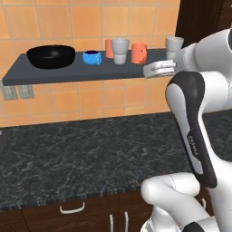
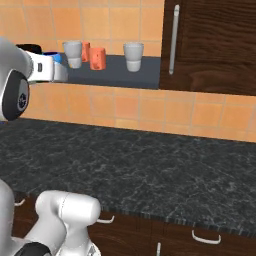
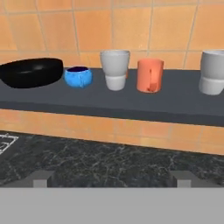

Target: Gather all objects into one cabinet and sort the glasses and bowls to opposite sides.

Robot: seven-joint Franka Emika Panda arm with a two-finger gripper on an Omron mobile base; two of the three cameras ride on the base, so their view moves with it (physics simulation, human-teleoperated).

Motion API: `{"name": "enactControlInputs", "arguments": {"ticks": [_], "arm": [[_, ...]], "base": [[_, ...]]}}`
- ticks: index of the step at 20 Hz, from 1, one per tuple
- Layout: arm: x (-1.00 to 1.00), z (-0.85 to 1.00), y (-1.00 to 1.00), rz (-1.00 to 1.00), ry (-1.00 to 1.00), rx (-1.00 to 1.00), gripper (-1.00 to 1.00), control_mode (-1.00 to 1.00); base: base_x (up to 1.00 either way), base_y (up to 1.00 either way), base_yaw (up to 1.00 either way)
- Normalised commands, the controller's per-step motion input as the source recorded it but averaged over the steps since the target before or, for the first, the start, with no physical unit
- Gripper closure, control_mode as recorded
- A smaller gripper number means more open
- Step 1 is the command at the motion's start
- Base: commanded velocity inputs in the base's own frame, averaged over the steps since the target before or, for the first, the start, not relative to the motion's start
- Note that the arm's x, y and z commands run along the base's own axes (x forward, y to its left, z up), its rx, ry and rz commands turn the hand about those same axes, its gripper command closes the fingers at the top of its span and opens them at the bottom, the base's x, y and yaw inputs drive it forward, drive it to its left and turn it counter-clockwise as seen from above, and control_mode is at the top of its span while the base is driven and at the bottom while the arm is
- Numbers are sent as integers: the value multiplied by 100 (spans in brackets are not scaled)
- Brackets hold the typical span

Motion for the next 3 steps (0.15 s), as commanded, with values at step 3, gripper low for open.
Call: {"name": "enactControlInputs", "arguments": {"ticks": [3], "arm": [[-100, 20, 21, 0, 5, 0, -100, -100]], "base": [[0, 0, 0]]}}
